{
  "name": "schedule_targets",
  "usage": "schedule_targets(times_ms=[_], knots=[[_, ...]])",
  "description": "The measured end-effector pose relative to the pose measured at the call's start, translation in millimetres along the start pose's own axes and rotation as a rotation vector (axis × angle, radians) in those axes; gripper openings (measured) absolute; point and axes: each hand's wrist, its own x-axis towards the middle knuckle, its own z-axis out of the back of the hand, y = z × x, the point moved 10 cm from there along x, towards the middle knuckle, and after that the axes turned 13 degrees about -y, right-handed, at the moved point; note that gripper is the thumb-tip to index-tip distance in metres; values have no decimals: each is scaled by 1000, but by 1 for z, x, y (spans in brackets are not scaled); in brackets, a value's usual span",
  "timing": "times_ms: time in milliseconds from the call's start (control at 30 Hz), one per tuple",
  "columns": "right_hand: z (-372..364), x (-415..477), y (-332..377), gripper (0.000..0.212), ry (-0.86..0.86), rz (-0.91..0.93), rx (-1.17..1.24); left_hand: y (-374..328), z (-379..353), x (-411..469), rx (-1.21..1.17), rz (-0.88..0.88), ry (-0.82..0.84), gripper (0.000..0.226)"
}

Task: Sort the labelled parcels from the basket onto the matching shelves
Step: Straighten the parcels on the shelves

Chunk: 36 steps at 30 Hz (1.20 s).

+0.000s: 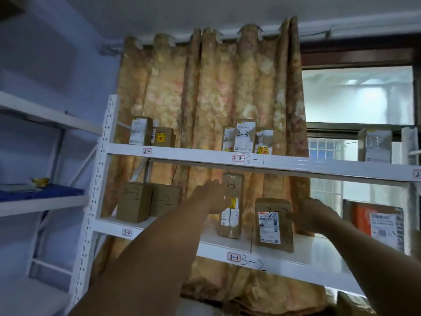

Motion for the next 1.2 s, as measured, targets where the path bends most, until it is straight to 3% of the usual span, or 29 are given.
schedule_targets(times_ms=[333,500,633,767,1000,1200], knots=[[3,-7,207,67,-55,219,58,146,62,-26,52,121,-42,63],[-5,25,289,70,-151,260,73,211,77,-9,-41,140,-170,58],[-11,66,354,60,-267,275,171,298,84,29,2,242,-287,69],[-22,117,422,53,-392,292,250,385,91,78,-122,370,-395,77],[-45,211,483,54,-442,223,337,468,83,165,-314,425,-522,90],[-68,287,517,65,-364,199,421,491,56,219,-380,517,-500,124]])
